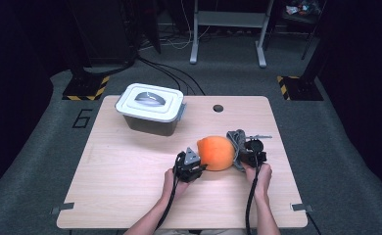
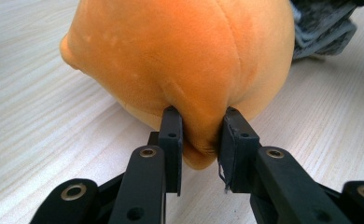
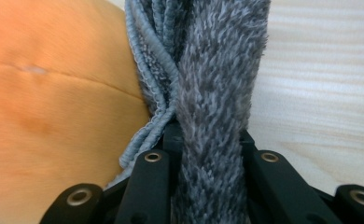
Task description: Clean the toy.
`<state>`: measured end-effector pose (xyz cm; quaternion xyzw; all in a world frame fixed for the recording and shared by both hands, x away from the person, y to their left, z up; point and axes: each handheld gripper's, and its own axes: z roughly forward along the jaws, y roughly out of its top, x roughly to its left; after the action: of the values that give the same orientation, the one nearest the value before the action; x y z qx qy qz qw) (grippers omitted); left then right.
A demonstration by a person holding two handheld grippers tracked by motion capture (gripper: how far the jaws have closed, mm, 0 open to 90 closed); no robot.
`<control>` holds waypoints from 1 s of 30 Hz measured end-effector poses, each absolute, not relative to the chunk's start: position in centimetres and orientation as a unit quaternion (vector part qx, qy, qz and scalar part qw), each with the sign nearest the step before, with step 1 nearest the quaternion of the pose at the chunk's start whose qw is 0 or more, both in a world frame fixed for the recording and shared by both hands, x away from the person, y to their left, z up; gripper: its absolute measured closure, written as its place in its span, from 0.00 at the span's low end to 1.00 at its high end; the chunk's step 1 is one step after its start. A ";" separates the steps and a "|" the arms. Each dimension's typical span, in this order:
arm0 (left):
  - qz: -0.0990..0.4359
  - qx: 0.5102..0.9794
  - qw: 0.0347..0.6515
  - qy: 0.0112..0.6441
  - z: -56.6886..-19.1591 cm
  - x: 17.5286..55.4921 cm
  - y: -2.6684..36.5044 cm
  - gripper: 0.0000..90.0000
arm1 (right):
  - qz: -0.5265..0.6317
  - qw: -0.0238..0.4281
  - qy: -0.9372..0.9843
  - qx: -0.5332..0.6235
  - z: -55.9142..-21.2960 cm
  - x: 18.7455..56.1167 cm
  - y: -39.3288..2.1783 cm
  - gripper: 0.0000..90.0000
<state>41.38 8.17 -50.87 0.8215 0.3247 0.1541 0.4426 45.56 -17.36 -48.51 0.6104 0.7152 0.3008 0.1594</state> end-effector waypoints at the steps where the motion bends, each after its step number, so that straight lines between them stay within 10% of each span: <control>1: 0.154 0.822 0.442 0.325 -50.9 41.4 8.2 0.80 | 0.298 0.157 0.716 0.611 -48.8 45.7 -17.4 0.84; 30: 0.166 0.817 0.448 0.324 -50.3 41.3 8.1 0.80 | 0.411 0.152 0.745 0.503 -41.5 42.7 -11.2 0.82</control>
<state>41.27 8.12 -50.31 0.8169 0.3237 0.1664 0.4475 42.70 -11.17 -41.49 0.5031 0.7448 0.4112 0.1522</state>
